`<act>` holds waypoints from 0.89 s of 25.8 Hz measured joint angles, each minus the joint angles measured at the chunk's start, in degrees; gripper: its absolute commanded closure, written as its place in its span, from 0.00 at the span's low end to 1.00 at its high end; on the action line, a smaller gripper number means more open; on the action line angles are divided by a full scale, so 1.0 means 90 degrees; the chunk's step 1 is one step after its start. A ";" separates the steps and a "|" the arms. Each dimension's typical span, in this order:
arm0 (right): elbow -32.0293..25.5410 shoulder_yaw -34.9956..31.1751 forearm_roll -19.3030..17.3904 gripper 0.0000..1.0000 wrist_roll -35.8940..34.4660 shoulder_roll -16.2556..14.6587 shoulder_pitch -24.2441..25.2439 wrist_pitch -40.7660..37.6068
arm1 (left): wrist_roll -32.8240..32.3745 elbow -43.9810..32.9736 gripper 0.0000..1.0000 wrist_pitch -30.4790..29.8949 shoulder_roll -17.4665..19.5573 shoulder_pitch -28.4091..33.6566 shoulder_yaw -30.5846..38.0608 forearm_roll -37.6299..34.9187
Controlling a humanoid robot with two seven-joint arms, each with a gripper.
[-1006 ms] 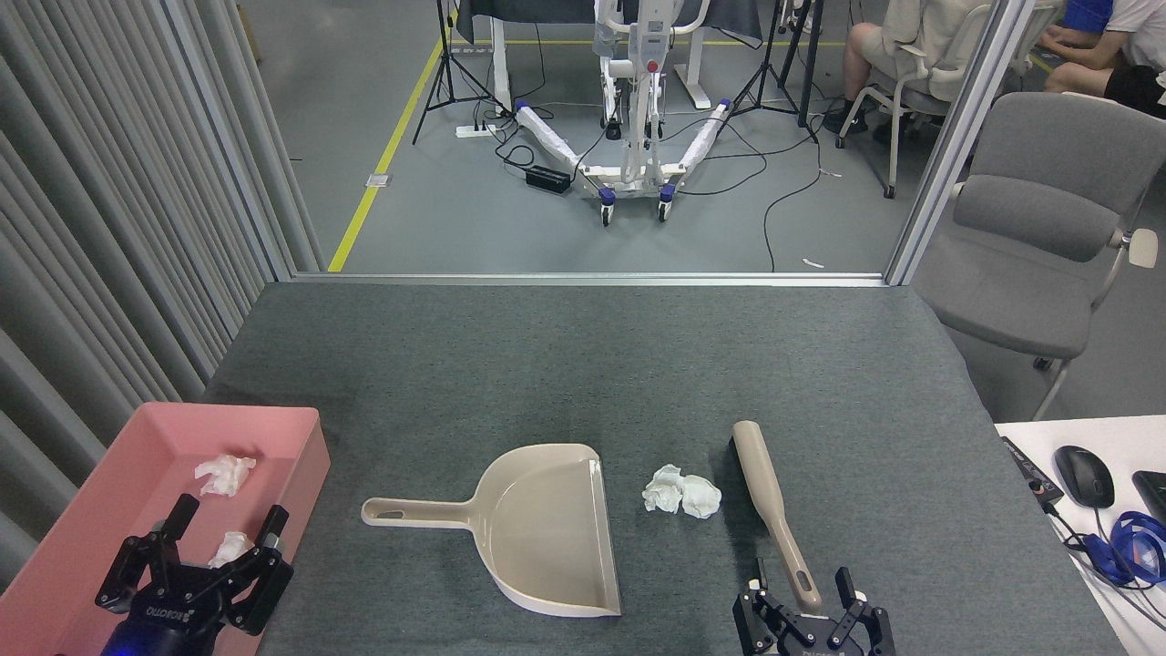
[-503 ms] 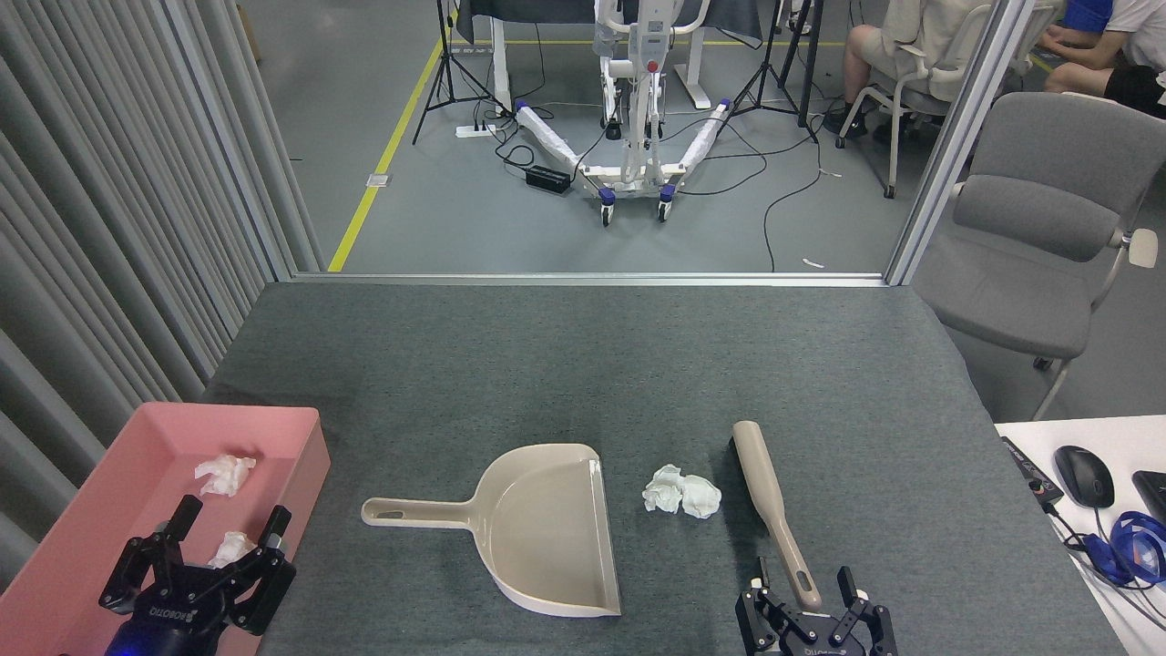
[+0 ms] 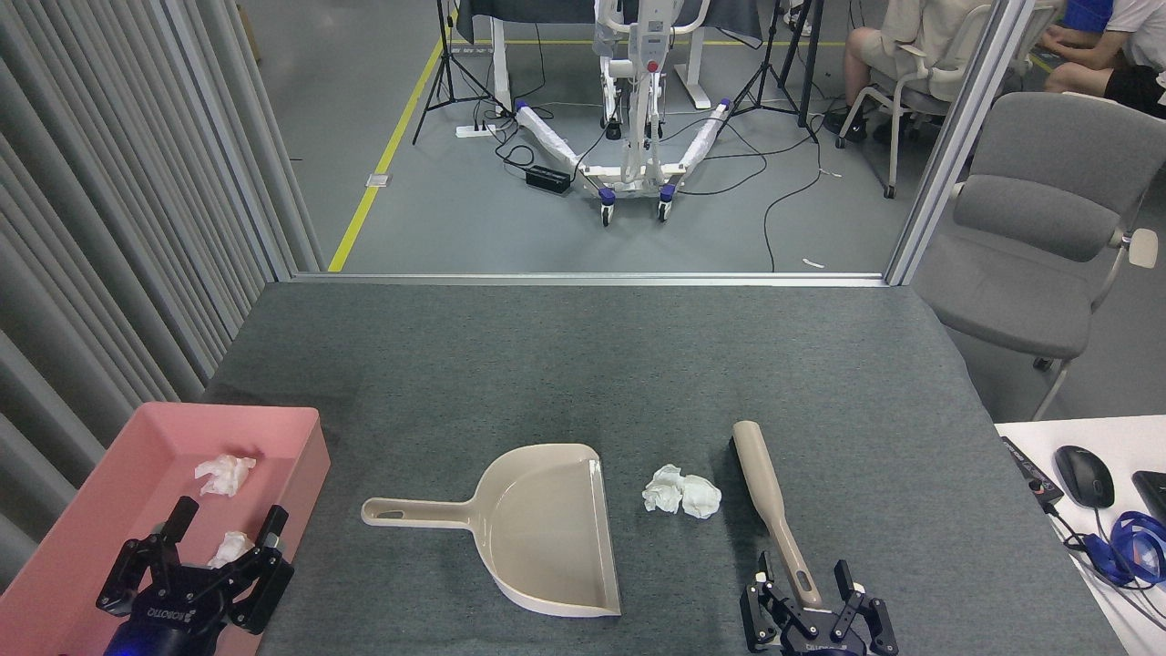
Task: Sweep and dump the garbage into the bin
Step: 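Lower the right gripper onto the wooden brush handle and close it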
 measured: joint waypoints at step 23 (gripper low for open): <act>0.0128 0.0009 0.0000 0.76 -0.0019 -0.0065 -0.0022 -0.0060 | -0.0049 -0.0012 0.01 -0.0011 0.0005 -0.0012 -0.0039 0.0006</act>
